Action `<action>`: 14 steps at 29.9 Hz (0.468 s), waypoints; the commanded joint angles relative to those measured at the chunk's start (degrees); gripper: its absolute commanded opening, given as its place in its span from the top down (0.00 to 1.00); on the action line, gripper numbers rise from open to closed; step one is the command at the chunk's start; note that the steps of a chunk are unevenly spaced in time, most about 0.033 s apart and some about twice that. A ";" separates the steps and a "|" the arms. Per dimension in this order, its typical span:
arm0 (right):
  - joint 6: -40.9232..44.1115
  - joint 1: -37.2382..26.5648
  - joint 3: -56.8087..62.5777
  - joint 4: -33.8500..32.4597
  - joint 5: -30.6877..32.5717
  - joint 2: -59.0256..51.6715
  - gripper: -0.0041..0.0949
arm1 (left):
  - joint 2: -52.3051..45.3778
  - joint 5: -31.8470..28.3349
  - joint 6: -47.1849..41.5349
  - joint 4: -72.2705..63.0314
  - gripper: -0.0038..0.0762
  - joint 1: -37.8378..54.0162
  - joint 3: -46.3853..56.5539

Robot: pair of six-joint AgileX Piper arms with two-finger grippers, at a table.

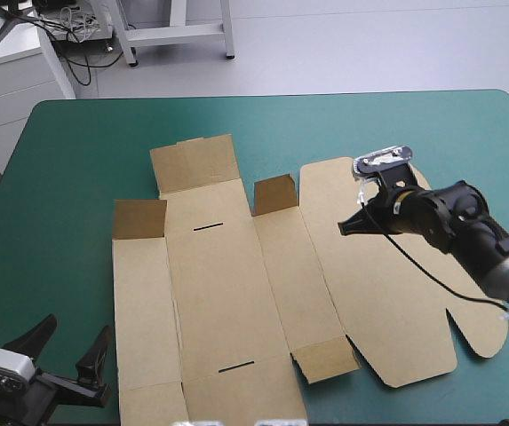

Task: Fold the box

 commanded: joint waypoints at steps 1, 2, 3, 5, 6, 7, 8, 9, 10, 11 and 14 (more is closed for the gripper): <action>0.41 -0.31 4.04 -0.73 -5.33 -7.98 0.96 | 4.40 -2.08 -1.24 -3.44 0.22 -0.32 -4.56; 1.10 -0.31 5.80 -0.73 -6.02 -9.78 0.96 | 5.76 -1.33 -1.24 -3.44 0.22 -0.32 -5.61; 1.35 -0.31 7.61 -1.00 -6.78 -11.22 0.96 | 7.09 -0.79 -1.24 -3.32 0.22 -0.32 -6.61; 1.85 -0.31 11.10 -1.00 -8.86 -14.66 0.96 | 9.69 -0.12 -1.24 -3.22 0.22 -0.32 -8.35; 2.09 -0.31 12.44 -1.00 -9.72 -15.97 0.96 | 10.69 0.14 -1.24 -3.22 0.22 -0.32 -8.97; 2.13 -0.31 14.04 -1.00 -10.52 -17.55 0.96 | 11.95 0.30 -1.24 -3.22 0.22 -0.32 -9.69; 2.13 -0.31 15.48 -1.00 -10.92 -19.06 0.96 | 13.20 0.68 -1.24 -3.22 0.22 -0.32 -10.33; 2.13 -0.31 16.78 -1.00 -11.02 -20.48 0.96 | 14.44 1.21 -1.09 -3.22 0.22 -0.32 -10.89; 2.13 -0.31 17.78 -1.00 -11.02 -21.83 0.96 | 15.45 1.77 -0.96 -3.22 0.22 -0.32 -11.18; 2.13 -0.31 18.97 -1.00 -11.02 -23.13 0.96 | 16.76 2.41 -0.84 -3.22 0.22 -0.32 -11.70; 2.13 -0.31 22.31 -1.00 -11.02 -26.63 0.96 | 21.01 5.03 -1.30 -3.32 0.22 -0.32 -12.52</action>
